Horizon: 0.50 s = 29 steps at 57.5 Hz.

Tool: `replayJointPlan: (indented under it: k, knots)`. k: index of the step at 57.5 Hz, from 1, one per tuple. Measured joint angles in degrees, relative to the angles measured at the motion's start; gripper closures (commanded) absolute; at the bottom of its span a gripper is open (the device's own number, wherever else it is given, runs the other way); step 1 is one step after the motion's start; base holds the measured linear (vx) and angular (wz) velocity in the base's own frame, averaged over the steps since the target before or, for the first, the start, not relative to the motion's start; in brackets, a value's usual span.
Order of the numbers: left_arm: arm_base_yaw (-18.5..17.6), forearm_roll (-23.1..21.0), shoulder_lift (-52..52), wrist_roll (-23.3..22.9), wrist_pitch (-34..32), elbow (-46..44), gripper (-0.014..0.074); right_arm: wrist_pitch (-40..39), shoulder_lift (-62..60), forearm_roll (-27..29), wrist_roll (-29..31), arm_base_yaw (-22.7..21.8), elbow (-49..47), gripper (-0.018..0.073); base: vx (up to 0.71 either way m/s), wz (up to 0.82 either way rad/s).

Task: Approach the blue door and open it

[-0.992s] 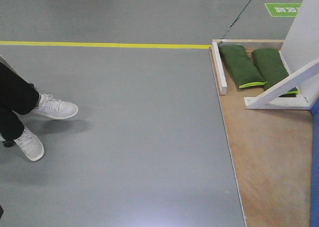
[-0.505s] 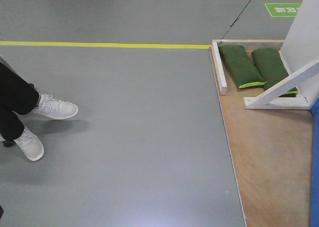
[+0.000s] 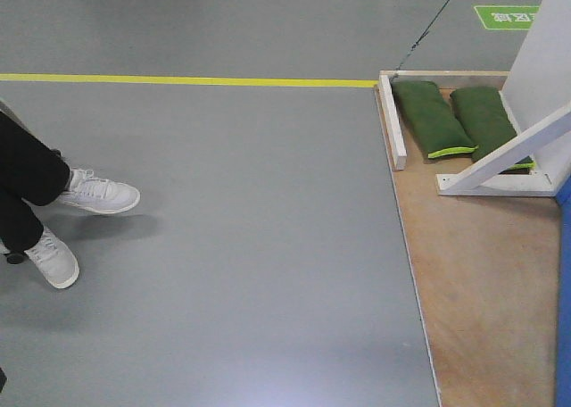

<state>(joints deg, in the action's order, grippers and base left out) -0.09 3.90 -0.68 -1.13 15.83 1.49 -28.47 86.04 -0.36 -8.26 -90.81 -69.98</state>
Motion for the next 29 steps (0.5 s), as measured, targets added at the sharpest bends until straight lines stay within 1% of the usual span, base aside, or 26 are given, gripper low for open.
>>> replayJointPlan:
  k: [19, 29]
  knots:
    - [0.0, 0.0, 0.0, 0.0, 0.0, 0.0, 0.0524, 0.2, -0.5, 0.4, 0.0, 3.1, 0.0, 0.0547, 0.0, 0.0]
    - [0.0, 0.0, 0.0, 0.0, 0.0, 0.0, 0.0524, 0.2, -2.6, 0.4, 0.0, 3.3, 0.0, 0.0547, 0.0, 0.0]
